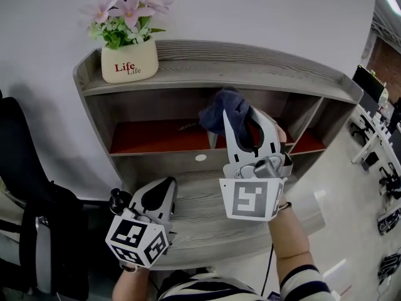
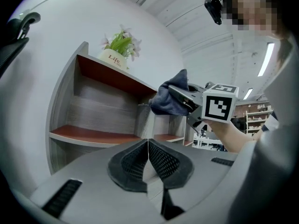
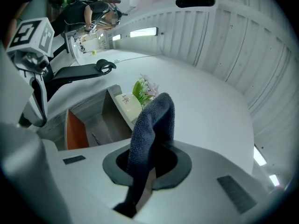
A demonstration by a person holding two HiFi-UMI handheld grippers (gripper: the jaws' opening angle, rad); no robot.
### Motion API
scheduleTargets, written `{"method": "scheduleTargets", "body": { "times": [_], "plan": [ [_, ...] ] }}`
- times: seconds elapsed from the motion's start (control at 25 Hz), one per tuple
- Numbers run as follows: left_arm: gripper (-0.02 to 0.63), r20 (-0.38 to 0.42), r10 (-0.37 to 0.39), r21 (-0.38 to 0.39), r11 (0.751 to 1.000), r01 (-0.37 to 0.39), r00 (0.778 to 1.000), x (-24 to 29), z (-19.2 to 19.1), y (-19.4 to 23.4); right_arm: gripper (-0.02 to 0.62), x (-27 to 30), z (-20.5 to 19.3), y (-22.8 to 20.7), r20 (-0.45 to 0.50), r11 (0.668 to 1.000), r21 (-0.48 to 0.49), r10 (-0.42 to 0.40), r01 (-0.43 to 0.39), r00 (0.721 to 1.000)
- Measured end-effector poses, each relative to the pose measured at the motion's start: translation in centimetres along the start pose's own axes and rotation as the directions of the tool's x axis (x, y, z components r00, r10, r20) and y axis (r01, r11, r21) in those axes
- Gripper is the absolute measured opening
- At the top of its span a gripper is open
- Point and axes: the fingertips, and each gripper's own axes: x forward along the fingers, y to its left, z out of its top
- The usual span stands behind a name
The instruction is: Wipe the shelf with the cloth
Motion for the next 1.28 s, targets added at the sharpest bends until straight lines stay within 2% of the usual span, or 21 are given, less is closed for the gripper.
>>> {"method": "scheduleTargets", "body": {
  "times": [0.2,0.4,0.52,0.84,1.16,1.28],
  "plan": [
    [0.017,0.001,0.041,0.003,0.999,-0.041,0.999,-0.9,-0.4,-0.2,0.044,1.3,-1.5,-0.3,0.022,0.997,0.073,-0.039,0.037,0.999],
    [0.018,0.003,0.068,0.001,0.998,-0.068,0.998,-0.7,-0.5,-0.3,0.044,2.6,-2.6,-0.2,0.061,0.995,0.068,-0.072,0.068,0.996],
    [0.017,-0.001,0.076,-0.011,0.997,-0.076,0.997,-0.4,-0.8,-0.3,0.044,2.6,-2.9,0.2,0.081,0.996,0.032,-0.084,0.082,0.993],
    [0.018,-0.024,0.081,-0.019,0.997,-0.081,0.996,0.9,-1.8,-0.8,0.044,1.8,-4.3,2.0,0.072,0.999,0.035,-0.035,0.033,0.997],
    [0.017,-0.032,0.074,-0.029,0.997,-0.075,0.997,1.9,-2.1,-1.1,0.044,0.3,-7.0,5.2,0.027,0.996,0.080,0.029,-0.031,0.999],
    [0.017,-0.037,0.074,-0.034,0.997,-0.075,0.997,2.0,-2.4,-1.2,0.044,-0.3,-8.0,6.5,0.011,0.990,0.126,0.067,-0.067,0.998]
  ]
}}
